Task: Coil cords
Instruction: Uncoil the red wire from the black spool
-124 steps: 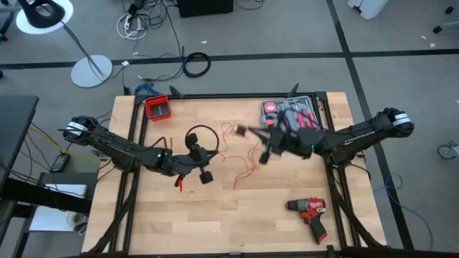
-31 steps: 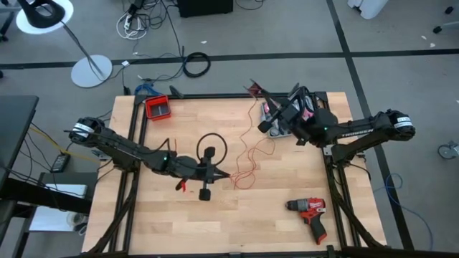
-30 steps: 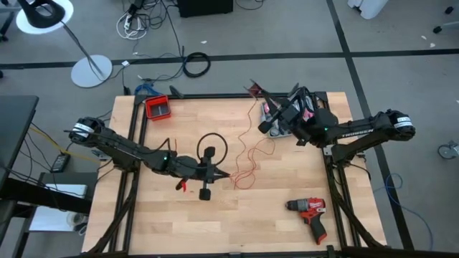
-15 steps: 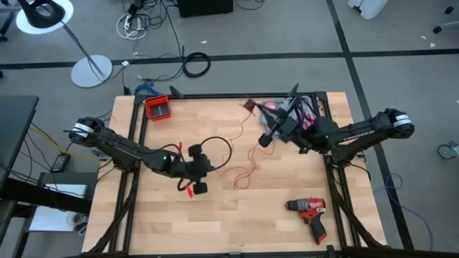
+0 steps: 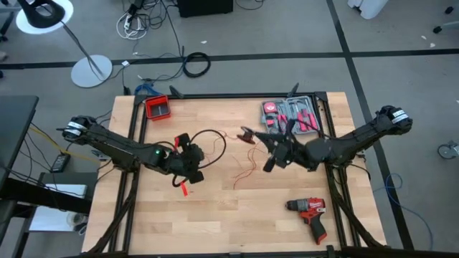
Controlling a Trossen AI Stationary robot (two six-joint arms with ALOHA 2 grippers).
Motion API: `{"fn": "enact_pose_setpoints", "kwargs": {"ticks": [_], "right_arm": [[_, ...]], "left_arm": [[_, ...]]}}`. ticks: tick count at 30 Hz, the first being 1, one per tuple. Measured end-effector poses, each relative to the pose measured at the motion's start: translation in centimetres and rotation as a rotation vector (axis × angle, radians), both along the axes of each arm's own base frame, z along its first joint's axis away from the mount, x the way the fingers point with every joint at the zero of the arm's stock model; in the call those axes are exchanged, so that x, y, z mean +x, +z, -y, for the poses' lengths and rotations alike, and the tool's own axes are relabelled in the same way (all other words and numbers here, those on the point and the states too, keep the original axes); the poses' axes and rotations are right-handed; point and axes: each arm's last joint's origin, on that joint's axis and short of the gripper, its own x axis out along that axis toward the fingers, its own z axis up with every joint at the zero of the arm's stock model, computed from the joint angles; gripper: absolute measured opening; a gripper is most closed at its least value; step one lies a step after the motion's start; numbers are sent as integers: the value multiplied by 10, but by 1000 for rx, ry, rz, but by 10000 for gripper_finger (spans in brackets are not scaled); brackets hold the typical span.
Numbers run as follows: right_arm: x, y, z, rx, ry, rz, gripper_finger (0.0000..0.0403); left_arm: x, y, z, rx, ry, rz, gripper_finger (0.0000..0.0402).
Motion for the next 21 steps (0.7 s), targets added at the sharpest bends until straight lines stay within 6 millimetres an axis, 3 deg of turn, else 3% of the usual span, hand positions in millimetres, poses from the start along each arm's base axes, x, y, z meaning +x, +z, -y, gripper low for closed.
{"fn": "enact_pose_setpoints", "kwargs": {"ticks": [8,13,21], "right_arm": [[-15,-38,-15,43,11,-278,0],[-26,-60,-5,132,-50,-437,0],[-40,-80,9,241,-50,-704,0]], "left_arm": [[-9,24,-1,34,29,51,0],[-9,41,1,63,0,86,0],[-5,70,7,149,-54,121,0]]}}
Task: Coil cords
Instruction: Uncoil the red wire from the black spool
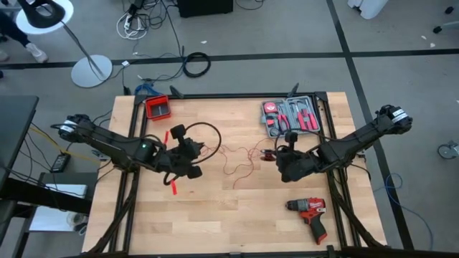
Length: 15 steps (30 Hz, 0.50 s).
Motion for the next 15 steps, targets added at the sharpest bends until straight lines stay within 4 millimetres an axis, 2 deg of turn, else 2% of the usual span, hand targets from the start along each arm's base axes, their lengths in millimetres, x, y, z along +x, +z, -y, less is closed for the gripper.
{"fn": "enact_pose_setpoints", "kwargs": {"ticks": [4,9,15], "right_arm": [[-7,-4,8,-32,-42,-85,0],[-12,-7,23,-112,-142,-151,0],[-11,-3,44,-306,-299,-111,0]], "left_arm": [[1,10,2,-12,-20,23,0],[1,11,8,-67,-84,22,0],[4,13,17,-190,-217,40,0]]}}
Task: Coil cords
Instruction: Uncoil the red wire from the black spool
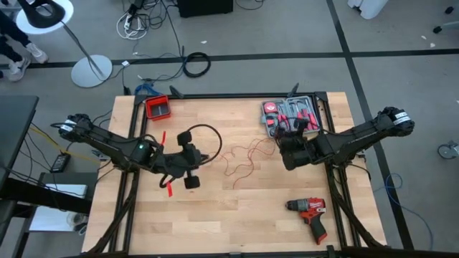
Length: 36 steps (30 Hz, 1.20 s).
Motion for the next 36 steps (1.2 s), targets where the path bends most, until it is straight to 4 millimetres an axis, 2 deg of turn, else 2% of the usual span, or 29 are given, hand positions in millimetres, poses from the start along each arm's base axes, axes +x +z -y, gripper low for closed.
{"fn": "enact_pose_setpoints", "kwargs": {"ticks": [6,11,14,21,24,27,30,36], "right_arm": [[8,9,15,-221,-132,123,0],[23,18,17,-275,-93,121,0],[32,24,15,-283,-37,118,0],[42,37,12,-330,17,134,0],[45,41,9,-334,36,158,0],[48,47,5,-316,61,229,0],[52,54,1,-273,100,339,0],[56,72,-6,-271,145,486,0]], "left_arm": [[7,0,5,-76,-87,81,0],[9,-2,5,-71,-75,93,6],[11,-5,5,-52,-44,89,34],[12,-16,2,-56,27,25,133],[12,-15,1,-72,54,36,153],[16,-13,-3,-84,88,77,157],[25,-17,-9,-90,138,100,157],[55,-41,-23,-86,248,100,157]]}}
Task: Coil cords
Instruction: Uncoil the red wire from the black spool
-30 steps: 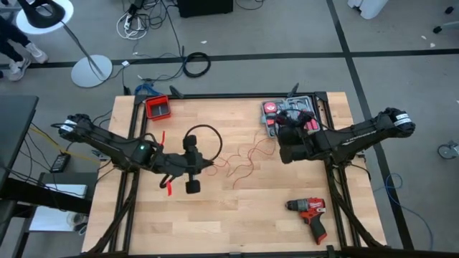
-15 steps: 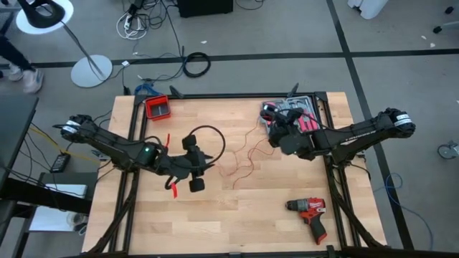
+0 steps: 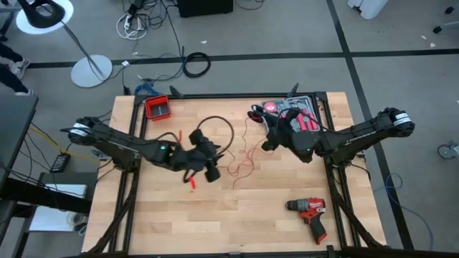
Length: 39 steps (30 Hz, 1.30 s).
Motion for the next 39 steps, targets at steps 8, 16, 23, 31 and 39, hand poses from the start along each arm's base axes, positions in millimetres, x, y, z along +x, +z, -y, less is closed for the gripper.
{"fn": "enact_pose_setpoints", "kwargs": {"ticks": [8,16,23,31,39], "right_arm": [[-2,6,-14,-12,64,36,0],[-3,8,-20,18,72,83,0],[-3,8,-21,32,101,98,0],[-2,7,-21,31,120,90,0],[-2,7,-22,39,145,96,0]], "left_arm": [[34,-27,-12,11,36,29,157],[44,-26,-20,-19,12,101,157],[50,-17,-23,-10,-32,189,157],[51,-15,-23,14,-45,200,157],[49,-17,-24,36,-11,171,129]]}}
